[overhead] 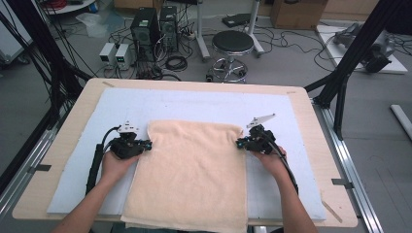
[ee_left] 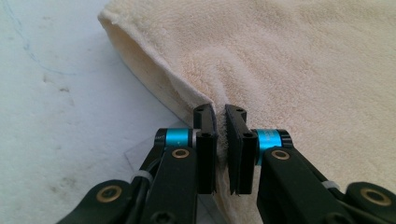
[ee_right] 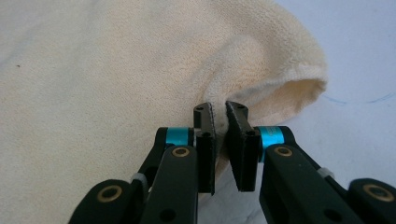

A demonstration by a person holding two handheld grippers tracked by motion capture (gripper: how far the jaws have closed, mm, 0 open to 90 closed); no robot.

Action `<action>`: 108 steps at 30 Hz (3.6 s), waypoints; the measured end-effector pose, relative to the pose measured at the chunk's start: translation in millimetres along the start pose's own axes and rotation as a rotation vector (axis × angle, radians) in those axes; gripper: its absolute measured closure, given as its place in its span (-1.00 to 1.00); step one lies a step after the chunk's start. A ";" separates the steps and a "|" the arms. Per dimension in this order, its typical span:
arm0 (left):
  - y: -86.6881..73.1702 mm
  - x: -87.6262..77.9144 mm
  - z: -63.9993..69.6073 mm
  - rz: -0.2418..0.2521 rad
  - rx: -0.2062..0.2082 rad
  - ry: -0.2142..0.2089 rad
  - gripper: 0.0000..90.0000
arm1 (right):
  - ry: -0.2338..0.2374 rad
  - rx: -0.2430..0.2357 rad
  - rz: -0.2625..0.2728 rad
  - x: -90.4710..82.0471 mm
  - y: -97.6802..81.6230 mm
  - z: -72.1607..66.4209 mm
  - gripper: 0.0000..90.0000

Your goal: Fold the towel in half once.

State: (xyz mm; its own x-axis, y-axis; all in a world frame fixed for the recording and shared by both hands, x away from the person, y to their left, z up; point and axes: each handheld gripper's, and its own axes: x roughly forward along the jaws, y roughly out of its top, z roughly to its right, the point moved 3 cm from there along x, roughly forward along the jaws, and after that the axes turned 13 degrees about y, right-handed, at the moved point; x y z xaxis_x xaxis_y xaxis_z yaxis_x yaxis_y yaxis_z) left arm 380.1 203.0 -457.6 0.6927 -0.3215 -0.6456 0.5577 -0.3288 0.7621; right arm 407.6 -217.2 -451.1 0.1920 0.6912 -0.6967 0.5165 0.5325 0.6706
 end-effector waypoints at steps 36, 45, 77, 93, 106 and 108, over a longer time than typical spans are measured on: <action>13.0 -37.5 -9.8 0.087 0.115 -0.026 0.08 | -0.050 -0.133 0.111 -28.4 24.1 -26.9 0.12; -18.7 -71.5 21.3 0.145 0.188 -0.133 -0.14 | 0.034 -0.194 0.105 -35.3 -1.9 -77.6 -0.04; -41.4 -98.3 48.0 0.097 0.307 -0.248 0.98 | 0.125 -0.290 0.017 -26.9 -36.0 -106.9 0.91; -58.3 -90.2 51.3 0.017 0.317 -0.300 0.61 | 0.187 -0.296 0.017 -23.7 -49.2 -120.2 0.38; -62.4 -84.9 57.7 0.014 0.343 -0.265 0.94 | 0.235 -0.310 -0.046 -3.9 -55.0 -122.2 0.90; -59.9 -88.7 56.9 0.028 0.338 -0.263 0.95 | 0.237 -0.306 -0.033 -8.3 -53.2 -122.3 0.91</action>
State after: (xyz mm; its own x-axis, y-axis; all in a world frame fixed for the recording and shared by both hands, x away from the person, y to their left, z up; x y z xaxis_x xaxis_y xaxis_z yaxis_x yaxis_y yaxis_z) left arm 259.3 200.7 -448.8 0.5412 -0.5355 -0.6483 0.3284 -0.5752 0.7492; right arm 276.5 -191.5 -449.8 -0.0369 0.7462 -0.6647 0.2395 0.6524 0.7190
